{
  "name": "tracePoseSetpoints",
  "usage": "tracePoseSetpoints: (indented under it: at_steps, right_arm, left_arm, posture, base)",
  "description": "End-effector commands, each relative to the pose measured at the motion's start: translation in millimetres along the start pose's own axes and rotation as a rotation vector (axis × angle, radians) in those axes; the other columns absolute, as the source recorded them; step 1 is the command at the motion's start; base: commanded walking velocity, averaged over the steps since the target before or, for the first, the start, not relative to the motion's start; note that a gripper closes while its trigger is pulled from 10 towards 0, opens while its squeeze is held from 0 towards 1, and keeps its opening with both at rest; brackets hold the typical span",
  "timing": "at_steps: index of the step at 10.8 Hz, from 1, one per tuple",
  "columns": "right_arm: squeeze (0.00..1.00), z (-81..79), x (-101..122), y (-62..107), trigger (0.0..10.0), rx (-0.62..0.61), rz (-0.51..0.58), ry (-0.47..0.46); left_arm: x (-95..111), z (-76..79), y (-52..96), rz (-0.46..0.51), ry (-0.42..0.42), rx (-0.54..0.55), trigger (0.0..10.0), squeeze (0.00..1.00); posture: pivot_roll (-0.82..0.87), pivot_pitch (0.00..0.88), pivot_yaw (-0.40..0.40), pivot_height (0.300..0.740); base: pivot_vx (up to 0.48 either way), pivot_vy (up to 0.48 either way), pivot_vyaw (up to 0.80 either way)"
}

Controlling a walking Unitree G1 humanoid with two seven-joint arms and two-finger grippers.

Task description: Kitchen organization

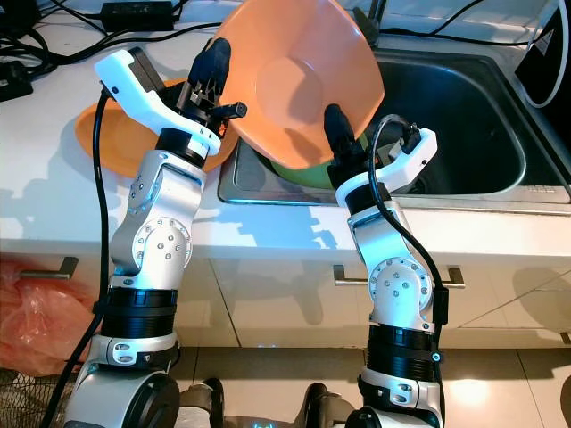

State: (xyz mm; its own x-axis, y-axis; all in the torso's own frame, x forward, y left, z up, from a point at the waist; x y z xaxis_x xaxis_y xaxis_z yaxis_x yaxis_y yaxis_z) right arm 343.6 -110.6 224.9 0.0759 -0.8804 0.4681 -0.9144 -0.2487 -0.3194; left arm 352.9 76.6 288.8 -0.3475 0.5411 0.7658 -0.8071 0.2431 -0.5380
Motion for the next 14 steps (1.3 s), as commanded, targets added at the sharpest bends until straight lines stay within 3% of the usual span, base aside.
tracePoseSetpoints:
  at_steps: [1,4,10,11,13,14]
  right_arm:
    - [0.00,2.8,2,0.8,0.0,-0.007,0.004,0.000]
    - [0.00,1.0,1,0.6,0.0,0.001,0.003,-0.004]
    - [0.00,-0.2,0,0.1,0.0,0.006,-0.003,-0.012]
    - [0.00,-0.3,0,0.1,0.0,0.007,-0.003,-0.013]
    - [0.00,-0.4,0,0.4,0.0,0.008,0.000,-0.017]
    - [0.00,-0.3,0,0.6,0.0,0.007,0.001,-0.018]
  left_arm:
    - [4,9.0,-0.4,0.035,0.016,-0.015,10.0,0.00]
    - [7,4.0,-0.6,0.056,-0.033,0.022,10.0,0.00]
    - [4,8.4,-0.5,0.044,-0.042,0.003,10.0,0.00]
    - [0,8.2,-0.9,0.018,-0.109,-0.001,10.0,0.00]
    - [-9,10.5,0.1,-0.029,-0.166,-0.027,10.0,0.00]
    - [-13,10.2,0.5,-0.049,-0.181,-0.026,10.0,0.93]
  posture:
    - [0.15,0.172,-0.056,0.740]
    - [0.14,0.168,-0.056,0.740]
    - [0.15,0.170,-0.058,0.740]
    - [0.15,0.171,-0.057,0.740]
    - [0.15,0.173,-0.055,0.740]
    - [0.15,0.174,-0.054,0.740]
  base:
    - [0.000,0.000,0.00]
    - [0.000,0.000,0.00]
    - [0.000,0.000,0.00]
    - [0.000,0.000,0.00]
    - [0.000,0.000,0.00]
    - [0.000,0.000,0.00]
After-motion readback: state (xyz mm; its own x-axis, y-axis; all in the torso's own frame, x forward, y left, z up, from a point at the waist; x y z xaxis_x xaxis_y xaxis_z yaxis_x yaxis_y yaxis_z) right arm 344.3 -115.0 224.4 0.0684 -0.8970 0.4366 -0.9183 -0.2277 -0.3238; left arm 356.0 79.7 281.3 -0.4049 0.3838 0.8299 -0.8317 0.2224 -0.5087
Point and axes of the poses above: a point about 5 cm out from each wrist's last joint towards the gripper, its own y axis pointing back from the gripper into the wrist, its own x axis along the axis of the wrist's last joint, z = x × y, the point moved 2 cm from there along -y, pointing out of the wrist towards the gripper, and after that the axes turned 4 degrees about -y, right-handed, at the moved point
